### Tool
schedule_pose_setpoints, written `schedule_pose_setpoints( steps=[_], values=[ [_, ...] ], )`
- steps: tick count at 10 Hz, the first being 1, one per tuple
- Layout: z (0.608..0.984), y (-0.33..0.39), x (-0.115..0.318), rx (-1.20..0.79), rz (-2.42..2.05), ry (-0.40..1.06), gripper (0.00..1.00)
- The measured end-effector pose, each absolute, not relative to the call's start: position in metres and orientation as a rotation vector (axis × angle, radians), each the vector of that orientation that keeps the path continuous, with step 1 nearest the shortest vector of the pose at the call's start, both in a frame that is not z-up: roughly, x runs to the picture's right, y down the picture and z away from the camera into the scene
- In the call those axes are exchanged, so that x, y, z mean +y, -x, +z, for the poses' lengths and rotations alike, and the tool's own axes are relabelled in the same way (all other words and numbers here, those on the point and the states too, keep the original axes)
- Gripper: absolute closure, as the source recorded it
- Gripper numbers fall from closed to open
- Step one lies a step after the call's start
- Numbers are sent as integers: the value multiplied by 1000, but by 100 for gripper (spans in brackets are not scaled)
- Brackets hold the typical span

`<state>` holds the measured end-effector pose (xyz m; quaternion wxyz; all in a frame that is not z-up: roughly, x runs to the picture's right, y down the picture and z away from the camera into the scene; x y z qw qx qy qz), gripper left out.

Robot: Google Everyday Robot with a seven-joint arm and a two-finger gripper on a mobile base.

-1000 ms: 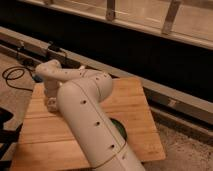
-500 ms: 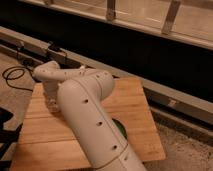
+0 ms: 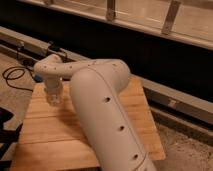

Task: Place the bottle in the ceramic bowl

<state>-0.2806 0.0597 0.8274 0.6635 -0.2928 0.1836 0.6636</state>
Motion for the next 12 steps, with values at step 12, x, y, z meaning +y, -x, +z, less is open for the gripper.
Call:
schedule_pose_setpoints(
  steps=[12],
  values=[
    [742,96,166,403,1685,563,100]
  ],
)
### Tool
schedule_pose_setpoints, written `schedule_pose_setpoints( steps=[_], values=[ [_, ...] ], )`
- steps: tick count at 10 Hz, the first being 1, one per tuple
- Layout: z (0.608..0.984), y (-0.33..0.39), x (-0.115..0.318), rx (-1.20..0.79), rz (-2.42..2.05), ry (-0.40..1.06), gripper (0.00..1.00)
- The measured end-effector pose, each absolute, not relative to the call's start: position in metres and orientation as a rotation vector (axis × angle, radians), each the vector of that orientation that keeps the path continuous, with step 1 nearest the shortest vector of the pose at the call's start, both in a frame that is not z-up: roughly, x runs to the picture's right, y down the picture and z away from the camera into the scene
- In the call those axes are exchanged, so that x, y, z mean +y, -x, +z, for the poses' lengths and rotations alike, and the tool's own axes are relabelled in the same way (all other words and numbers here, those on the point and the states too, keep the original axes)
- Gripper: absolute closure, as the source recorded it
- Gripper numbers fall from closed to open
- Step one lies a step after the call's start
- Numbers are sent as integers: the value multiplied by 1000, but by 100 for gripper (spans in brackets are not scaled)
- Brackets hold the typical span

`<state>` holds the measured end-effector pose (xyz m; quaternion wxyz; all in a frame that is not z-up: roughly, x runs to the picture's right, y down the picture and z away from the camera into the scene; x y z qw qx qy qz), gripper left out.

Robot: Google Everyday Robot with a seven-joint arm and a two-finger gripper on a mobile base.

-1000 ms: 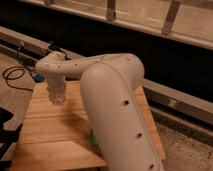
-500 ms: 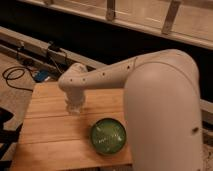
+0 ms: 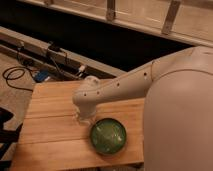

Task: Place the bottle in the ceramic bowl

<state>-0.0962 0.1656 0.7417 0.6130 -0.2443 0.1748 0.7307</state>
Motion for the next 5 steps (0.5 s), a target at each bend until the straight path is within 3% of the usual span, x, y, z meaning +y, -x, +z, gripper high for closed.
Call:
schedule_pose_setpoints(
  steps=[5],
  values=[
    [737,86,177,413,1705,554,100]
  ],
)
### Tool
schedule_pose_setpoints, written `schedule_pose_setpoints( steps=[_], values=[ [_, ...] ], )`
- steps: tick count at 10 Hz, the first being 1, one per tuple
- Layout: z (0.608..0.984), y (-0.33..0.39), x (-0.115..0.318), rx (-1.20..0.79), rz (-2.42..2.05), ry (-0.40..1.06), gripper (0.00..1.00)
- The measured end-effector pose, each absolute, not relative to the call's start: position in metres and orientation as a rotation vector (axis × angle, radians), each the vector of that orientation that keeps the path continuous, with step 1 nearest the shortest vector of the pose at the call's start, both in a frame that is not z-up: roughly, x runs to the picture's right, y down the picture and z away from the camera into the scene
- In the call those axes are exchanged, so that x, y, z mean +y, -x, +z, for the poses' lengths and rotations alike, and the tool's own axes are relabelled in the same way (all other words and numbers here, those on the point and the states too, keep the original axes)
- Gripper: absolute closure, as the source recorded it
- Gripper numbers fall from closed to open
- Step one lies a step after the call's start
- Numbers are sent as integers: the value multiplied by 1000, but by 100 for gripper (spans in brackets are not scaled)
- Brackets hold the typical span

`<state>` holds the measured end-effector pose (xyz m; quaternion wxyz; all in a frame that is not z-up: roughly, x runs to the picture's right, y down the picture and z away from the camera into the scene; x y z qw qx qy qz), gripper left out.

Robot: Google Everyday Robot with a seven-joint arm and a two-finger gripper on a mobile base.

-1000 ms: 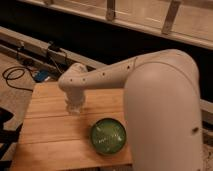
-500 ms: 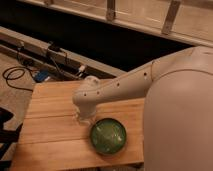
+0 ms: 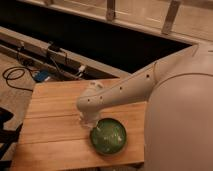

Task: Place the bottle in the ceramic bowl

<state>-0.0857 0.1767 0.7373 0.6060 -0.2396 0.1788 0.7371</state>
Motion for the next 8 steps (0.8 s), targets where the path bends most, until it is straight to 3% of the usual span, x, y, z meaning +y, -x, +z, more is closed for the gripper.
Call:
schedule_pose_setpoints(
  steps=[8],
  values=[
    [746,54,156,453,1791,516,100]
  ],
)
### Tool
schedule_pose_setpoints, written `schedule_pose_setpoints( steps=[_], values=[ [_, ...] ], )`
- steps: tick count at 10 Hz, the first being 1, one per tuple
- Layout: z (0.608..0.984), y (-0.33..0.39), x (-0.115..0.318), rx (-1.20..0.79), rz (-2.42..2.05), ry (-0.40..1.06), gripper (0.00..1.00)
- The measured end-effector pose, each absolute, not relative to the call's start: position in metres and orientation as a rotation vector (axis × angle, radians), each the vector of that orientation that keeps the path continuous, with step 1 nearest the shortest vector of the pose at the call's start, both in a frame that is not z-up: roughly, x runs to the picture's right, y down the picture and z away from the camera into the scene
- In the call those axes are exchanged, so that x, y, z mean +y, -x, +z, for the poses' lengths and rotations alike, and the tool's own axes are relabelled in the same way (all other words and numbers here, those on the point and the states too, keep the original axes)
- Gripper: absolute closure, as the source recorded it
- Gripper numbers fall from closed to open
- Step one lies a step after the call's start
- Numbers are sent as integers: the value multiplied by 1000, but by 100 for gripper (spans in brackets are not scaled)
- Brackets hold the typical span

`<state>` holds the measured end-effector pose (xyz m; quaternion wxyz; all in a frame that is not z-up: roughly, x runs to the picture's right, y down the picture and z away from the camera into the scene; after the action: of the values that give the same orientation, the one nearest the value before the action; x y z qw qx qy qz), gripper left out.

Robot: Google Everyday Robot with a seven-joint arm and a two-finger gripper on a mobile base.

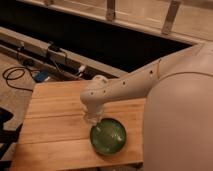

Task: Place the bottle in the ceramic bowl

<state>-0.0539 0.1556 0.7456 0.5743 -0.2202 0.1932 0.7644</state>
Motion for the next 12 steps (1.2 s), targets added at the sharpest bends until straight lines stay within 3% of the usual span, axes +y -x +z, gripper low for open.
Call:
schedule_pose_setpoints(
  steps=[8,9,12],
  values=[
    [737,-2,214,528,1879,509,100],
    [737,-3,213,528,1881,508,96],
    [737,-2,213,527,1879,509,67]
  ],
)
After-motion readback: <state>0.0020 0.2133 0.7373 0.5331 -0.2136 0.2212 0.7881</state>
